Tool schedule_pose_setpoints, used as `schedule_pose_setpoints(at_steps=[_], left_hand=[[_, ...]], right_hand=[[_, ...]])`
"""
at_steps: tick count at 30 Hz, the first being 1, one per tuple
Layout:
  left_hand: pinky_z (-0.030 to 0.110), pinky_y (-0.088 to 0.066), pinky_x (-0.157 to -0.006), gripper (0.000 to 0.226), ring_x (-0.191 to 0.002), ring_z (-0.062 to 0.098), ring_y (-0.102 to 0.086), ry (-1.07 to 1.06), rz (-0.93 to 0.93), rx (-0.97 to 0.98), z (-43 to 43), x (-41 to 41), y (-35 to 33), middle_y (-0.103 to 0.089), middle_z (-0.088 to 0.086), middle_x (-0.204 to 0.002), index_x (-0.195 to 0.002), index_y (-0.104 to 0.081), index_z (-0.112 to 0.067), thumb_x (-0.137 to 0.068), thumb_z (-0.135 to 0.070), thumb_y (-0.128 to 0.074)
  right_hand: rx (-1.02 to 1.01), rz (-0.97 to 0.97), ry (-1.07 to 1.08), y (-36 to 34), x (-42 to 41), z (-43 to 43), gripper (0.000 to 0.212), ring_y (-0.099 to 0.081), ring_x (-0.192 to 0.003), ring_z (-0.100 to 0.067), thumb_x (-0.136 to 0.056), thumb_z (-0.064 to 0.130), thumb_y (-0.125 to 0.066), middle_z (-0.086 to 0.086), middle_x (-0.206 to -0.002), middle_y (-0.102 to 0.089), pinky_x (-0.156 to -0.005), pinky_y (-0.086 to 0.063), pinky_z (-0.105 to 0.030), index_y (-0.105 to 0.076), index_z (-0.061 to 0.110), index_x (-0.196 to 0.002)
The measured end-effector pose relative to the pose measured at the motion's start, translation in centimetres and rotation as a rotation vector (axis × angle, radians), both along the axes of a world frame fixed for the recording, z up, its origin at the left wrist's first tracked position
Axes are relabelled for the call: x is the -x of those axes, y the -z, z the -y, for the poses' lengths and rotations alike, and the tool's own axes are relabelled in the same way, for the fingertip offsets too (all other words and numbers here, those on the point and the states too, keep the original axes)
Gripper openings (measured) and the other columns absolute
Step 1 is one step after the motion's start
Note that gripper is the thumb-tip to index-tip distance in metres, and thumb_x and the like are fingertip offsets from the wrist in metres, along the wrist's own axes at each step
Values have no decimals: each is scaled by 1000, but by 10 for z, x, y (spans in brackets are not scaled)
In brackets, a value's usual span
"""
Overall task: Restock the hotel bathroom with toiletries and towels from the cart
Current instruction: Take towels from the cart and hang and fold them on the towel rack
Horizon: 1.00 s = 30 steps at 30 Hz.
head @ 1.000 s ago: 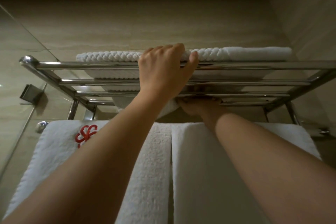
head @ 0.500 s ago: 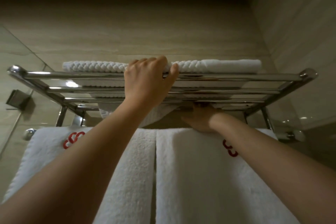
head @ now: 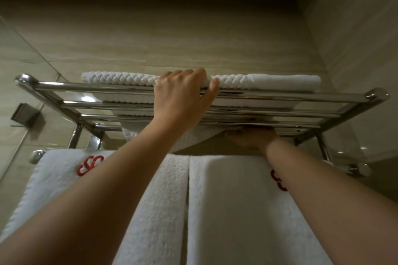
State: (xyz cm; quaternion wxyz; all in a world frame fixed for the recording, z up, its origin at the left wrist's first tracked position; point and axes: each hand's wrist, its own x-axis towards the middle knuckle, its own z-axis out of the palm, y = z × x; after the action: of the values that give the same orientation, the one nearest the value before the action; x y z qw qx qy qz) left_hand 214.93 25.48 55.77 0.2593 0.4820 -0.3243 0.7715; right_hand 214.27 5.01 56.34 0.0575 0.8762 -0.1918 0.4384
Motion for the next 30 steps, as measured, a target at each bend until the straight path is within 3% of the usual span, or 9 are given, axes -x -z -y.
schedule_pose_setpoints(at_steps=[3,7,9,14,17,19,22,25,30], left_hand=[[28,-31,-64,40,-57,14,-43,-8,7,-15,-2,-1,-1,-46,-8,-63,-79,-59,-17,-91,-47,-35],[28,-31,-65,37,-57,14,-44,-29,-5,-41,-3,-1,-1,-46,-7,-64,-81,-58,-17,-93,-46,-38],[28,-32,-64,38,-58,14,-46,-56,-15,-56,-4,0,-1,-48,-7,-65,-83,-58,-17,-93,-45,-36],[26,-30,-58,52,-58,15,-49,-126,29,-219,-27,0,-3,-54,-2,-71,-91,-55,-14,-93,-43,-11],[29,-38,-61,48,-60,17,-52,-161,24,-264,-52,-7,-5,-59,1,-77,-93,-54,-13,-94,-42,-16],[32,-44,-67,53,-62,17,-53,-203,-10,-243,-71,-15,-8,-59,0,-76,-90,-54,-14,-93,-51,-16],[29,-41,-64,61,-62,14,-50,-248,-90,-200,-97,-36,-8,-53,-4,-73,-84,-49,-20,-85,-67,-11],[32,-42,-70,61,-68,16,-51,-216,-138,-75,-106,-53,2,-56,-1,-77,-84,-51,-20,-87,-69,-15],[34,-39,-77,55,-77,21,-53,-128,-117,18,-100,-62,9,-59,2,-82,-84,-52,-20,-88,-59,-14]], right_hand=[[127,10,42,6,-3,-2,68,-28,-138,-27,-88,65,-27,-4,-150,-34,-114,-19,-45,-32,27,-144],[76,-49,-23,7,7,-2,66,-25,-139,-26,-88,66,-28,-3,-151,-30,-115,-17,-46,-30,30,-144],[47,-37,-119,10,8,-11,60,-34,-133,-26,-90,62,-35,-3,-146,-38,-112,-25,-42,-36,29,-140],[134,-89,-318,18,8,-45,44,-49,-119,-26,-93,43,-42,-5,-134,-50,-98,-38,-35,-43,27,-134],[150,-182,-451,17,10,-67,39,-50,-118,-25,-96,36,-42,-6,-133,-51,-96,-40,-36,-45,23,-132],[205,-183,-379,18,2,-84,35,-54,-112,-28,-95,35,-42,-12,-127,-55,-91,-43,-36,-51,15,-123],[309,-164,-264,22,-18,-115,39,-51,-116,-32,-92,36,-40,-16,-129,-53,-94,-42,-36,-55,10,-117],[318,-172,-357,27,-40,-145,37,-45,-121,-29,-92,33,-37,-13,-133,-48,-96,-37,-35,-53,12,-118],[178,-201,-437,13,-77,-169,56,-31,-136,-29,-93,40,-40,-10,-151,-29,-109,-30,-40,-32,14,-142]])
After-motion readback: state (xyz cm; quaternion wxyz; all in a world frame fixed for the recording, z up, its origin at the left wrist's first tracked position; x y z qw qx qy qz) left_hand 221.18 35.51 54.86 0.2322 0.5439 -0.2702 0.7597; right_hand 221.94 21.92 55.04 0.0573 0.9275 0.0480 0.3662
